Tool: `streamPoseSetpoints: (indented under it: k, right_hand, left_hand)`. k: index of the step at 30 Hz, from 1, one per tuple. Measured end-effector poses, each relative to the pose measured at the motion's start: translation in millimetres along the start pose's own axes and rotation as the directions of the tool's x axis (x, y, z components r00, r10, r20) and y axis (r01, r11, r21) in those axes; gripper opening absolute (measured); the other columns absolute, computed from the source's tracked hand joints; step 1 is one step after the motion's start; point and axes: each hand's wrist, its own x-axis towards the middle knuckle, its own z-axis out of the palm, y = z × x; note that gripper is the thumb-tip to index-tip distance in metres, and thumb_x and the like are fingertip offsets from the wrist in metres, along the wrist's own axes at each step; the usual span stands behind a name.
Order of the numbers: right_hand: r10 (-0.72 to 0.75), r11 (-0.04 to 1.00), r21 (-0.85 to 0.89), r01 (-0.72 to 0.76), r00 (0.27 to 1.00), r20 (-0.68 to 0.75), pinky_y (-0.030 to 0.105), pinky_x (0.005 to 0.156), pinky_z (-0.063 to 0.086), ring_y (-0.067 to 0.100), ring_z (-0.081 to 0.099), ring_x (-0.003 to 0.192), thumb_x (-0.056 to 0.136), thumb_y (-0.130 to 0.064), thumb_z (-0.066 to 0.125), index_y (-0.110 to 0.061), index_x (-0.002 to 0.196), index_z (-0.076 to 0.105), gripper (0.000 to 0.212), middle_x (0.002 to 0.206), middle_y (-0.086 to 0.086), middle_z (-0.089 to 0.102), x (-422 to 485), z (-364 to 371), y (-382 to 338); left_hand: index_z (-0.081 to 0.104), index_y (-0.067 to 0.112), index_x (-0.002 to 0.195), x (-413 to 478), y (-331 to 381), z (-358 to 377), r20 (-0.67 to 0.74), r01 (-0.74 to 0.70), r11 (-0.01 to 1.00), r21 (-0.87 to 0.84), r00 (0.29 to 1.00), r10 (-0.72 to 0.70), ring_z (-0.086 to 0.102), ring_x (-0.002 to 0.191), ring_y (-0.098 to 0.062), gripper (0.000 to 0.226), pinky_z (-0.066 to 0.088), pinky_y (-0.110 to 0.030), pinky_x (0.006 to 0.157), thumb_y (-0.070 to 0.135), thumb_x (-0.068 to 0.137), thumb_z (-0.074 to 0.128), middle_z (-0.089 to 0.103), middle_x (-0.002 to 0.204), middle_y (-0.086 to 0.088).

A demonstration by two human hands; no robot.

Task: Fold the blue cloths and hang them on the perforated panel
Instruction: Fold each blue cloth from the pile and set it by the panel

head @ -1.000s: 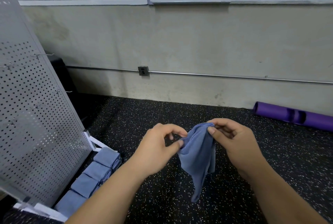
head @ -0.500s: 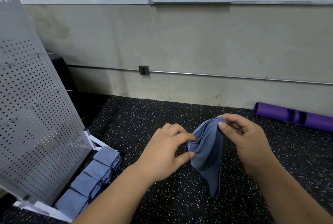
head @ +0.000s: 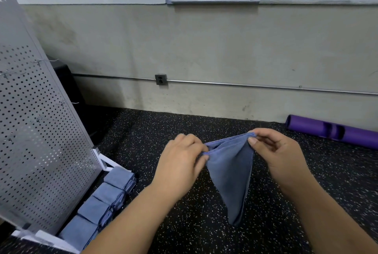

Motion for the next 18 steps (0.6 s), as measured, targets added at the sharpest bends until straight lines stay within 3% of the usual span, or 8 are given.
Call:
streamPoseSetpoints:
  k: [3, 6, 11, 18]
  right_hand:
    - [-0.027, 0.923, -0.382, 0.038, 0.999, 0.034, 0.013, 0.076, 0.055, 0.004, 0.073, 0.083, 0.095, -0.011, 0.079, -0.032, 0.100, 0.078, 0.022, 0.092, -0.018, 0.078, 1.9, -6.9, 6.8]
    - [-0.019, 0.857, -0.513, 0.049, 0.998, 0.063, 0.009, 0.065, 0.047, -0.002, 0.067, 0.074, 0.097, -0.017, 0.077, -0.034, 0.102, 0.076, 0.018, 0.084, -0.028, 0.073, -1.7, -3.8, 9.7]
    - [-0.025, 0.854, -0.518, 0.041, 0.999, 0.038, 0.009, 0.060, 0.045, -0.003, 0.063, 0.070, 0.100, -0.020, 0.073, -0.037, 0.103, 0.075, 0.017, 0.081, -0.021, 0.073, -2.1, 2.5, 9.9]
    - [-0.023, 0.909, -0.412, 0.057, 0.996, 0.086, 0.014, 0.080, 0.054, 0.001, 0.070, 0.086, 0.097, -0.013, 0.076, -0.040, 0.105, 0.076, 0.028, 0.093, -0.023, 0.075, -3.3, 6.3, 10.6]
  left_hand:
    - [0.075, 0.027, 0.104, 3.6, -9.8, -7.9, -0.049, 0.014, 1.000, -0.022, 0.999, -0.016, 0.055, 0.094, -0.016, 0.011, 0.052, -0.043, 0.083, 0.035, 0.100, 0.068, 0.066, 0.107, 0.014]
    - [0.075, 0.025, 0.103, 4.4, -12.7, -11.7, -0.045, 0.014, 1.000, -0.023, 0.999, -0.015, 0.057, 0.094, -0.016, 0.008, 0.053, -0.044, 0.084, 0.031, 0.098, 0.072, 0.067, 0.105, 0.013]
    - [0.075, 0.030, 0.102, 2.7, -19.5, -19.1, 0.046, 0.037, 0.996, -0.086, 0.998, -0.033, 0.058, 0.097, -0.011, 0.015, 0.053, -0.037, 0.088, 0.043, 0.101, 0.068, 0.064, 0.102, 0.018]
    - [0.077, 0.033, 0.095, 1.9, -24.2, -23.4, 0.024, 0.094, 0.984, -0.153, 0.996, -0.091, 0.064, 0.085, -0.003, 0.006, 0.056, -0.035, 0.079, 0.039, 0.097, 0.076, 0.068, 0.095, 0.020]
